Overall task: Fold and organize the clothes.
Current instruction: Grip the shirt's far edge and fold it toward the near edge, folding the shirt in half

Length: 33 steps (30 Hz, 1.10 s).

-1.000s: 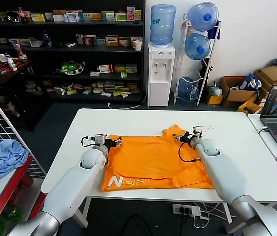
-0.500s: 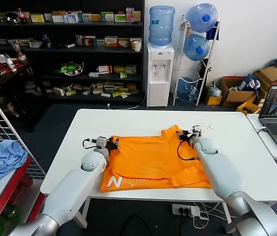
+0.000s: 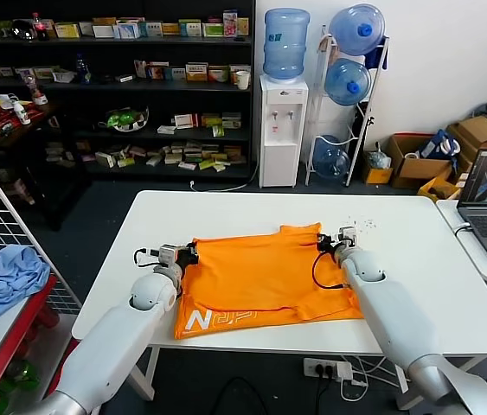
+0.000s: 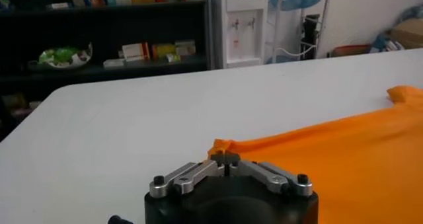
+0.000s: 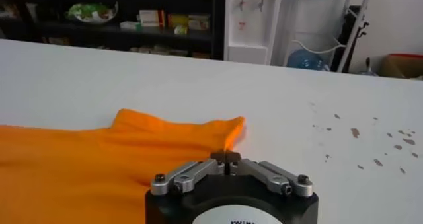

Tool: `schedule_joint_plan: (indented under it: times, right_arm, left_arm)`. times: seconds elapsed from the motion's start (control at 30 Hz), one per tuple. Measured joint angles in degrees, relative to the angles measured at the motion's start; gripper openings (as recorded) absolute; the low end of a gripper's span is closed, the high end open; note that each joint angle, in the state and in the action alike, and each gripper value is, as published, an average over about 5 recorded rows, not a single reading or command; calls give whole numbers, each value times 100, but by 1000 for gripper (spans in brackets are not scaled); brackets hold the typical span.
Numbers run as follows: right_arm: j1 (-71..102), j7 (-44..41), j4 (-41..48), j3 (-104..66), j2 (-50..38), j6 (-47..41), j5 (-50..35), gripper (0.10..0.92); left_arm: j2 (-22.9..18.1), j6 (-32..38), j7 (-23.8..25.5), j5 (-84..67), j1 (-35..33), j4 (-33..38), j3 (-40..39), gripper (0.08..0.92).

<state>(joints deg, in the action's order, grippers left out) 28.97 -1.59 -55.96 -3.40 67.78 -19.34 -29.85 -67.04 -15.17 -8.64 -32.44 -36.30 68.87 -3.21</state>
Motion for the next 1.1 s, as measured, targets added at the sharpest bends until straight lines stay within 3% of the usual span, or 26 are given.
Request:
schedule_joint_plan:
  times: [0.67,1.1]
  right_arm:
    - [2327,1035,-3512,-540,-1581,-854,-800,125]
    - [3408,1289,-4484,-789,-1940,-1314,-828,145]
  left_arm:
    - [894,-125,-336,-51,-1488,2316,460,92]
    - [1171,-209,-561,18,-2821,3357,714,114]
